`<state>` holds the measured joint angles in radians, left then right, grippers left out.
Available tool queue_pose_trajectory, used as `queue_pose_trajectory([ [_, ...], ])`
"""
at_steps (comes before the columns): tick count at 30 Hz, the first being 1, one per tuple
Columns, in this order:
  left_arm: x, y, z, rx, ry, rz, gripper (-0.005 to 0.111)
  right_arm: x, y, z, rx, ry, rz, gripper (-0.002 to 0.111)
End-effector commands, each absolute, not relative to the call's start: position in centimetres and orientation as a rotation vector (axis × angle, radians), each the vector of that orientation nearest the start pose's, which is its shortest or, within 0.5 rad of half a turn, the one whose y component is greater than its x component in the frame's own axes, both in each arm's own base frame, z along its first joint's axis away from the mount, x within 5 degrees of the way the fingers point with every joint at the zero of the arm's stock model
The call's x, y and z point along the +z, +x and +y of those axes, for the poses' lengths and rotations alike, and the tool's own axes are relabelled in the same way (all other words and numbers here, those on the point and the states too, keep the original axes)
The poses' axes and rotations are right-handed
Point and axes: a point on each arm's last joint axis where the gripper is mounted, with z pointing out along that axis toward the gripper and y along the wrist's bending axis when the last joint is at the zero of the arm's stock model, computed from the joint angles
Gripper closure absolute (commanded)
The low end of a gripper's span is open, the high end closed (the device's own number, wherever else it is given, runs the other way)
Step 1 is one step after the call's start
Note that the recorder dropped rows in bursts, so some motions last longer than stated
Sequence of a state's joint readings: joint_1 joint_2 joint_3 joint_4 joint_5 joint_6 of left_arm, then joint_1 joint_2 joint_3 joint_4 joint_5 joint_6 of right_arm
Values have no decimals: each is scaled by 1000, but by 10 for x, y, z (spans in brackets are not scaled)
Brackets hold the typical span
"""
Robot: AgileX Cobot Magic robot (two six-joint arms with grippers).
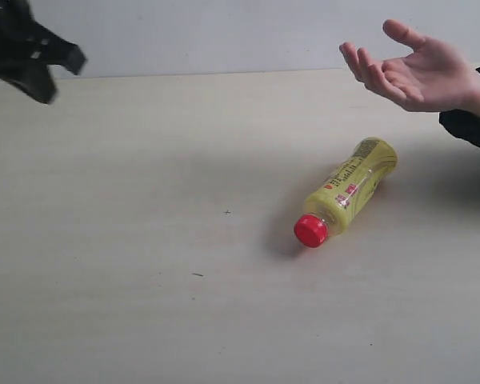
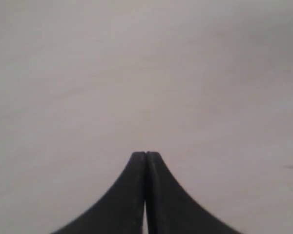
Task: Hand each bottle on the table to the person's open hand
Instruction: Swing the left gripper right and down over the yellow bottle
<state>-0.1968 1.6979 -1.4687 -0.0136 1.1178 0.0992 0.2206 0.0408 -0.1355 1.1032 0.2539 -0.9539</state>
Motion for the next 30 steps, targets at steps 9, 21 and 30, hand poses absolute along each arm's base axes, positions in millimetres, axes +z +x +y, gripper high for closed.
queue_pose_trajectory([
  [9, 249, 318, -262, -415, 1031, 2563, 36, 246, 45, 30, 449, -234, 1497, 108],
  [21, 205, 334, -349, -357, 1089, 2415, 31, 246, 45, 30, 449, -234, 1497, 108],
  [30, 179, 346, -360, -308, 1097, 2401, 24, 246, 45, 30, 449, -234, 1497, 108],
])
